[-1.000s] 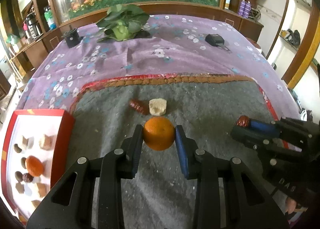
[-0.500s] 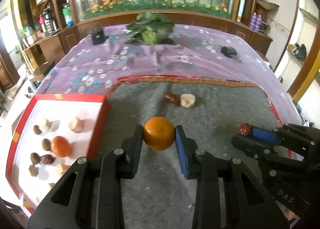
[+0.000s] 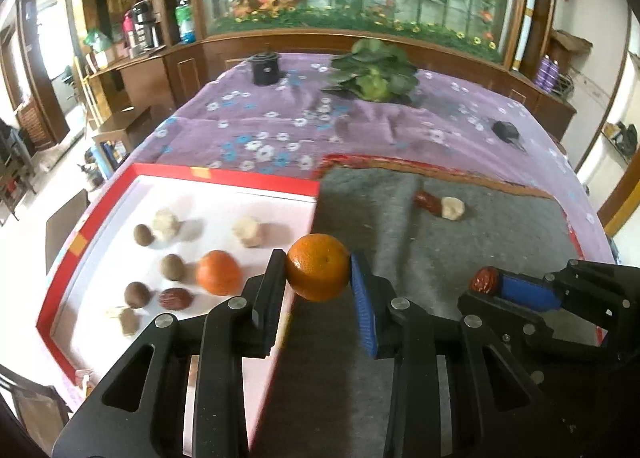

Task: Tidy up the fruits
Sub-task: 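Carry the orange and red date into the tray and open both tools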

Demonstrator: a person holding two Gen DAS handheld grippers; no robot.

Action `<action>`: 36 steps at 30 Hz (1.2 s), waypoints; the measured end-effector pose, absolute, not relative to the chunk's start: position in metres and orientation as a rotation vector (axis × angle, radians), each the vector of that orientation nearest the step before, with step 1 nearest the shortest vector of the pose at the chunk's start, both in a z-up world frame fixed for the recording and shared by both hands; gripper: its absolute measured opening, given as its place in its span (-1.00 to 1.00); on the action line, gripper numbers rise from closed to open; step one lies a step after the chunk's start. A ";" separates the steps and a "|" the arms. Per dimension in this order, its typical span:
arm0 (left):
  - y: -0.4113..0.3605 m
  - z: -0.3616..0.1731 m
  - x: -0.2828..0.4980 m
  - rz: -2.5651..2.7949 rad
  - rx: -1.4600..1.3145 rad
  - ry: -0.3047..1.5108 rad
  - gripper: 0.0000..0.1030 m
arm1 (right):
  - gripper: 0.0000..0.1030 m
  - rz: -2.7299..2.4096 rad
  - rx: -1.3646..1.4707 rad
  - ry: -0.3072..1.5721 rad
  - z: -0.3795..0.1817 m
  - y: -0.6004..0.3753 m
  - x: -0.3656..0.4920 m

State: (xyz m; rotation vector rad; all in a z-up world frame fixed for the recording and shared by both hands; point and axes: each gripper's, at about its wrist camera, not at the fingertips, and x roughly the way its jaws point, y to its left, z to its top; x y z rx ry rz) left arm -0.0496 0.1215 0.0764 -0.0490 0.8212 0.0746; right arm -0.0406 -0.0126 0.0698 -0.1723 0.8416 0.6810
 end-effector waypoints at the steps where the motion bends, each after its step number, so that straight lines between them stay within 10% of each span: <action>1: 0.125 0.077 -0.051 0.081 -0.053 0.820 -0.39 | -0.63 0.688 -0.176 0.842 0.070 -0.009 -0.041; 36: 0.257 0.053 -0.075 0.329 -0.194 0.854 -0.39 | -0.63 0.964 -0.259 0.922 0.053 0.133 -0.033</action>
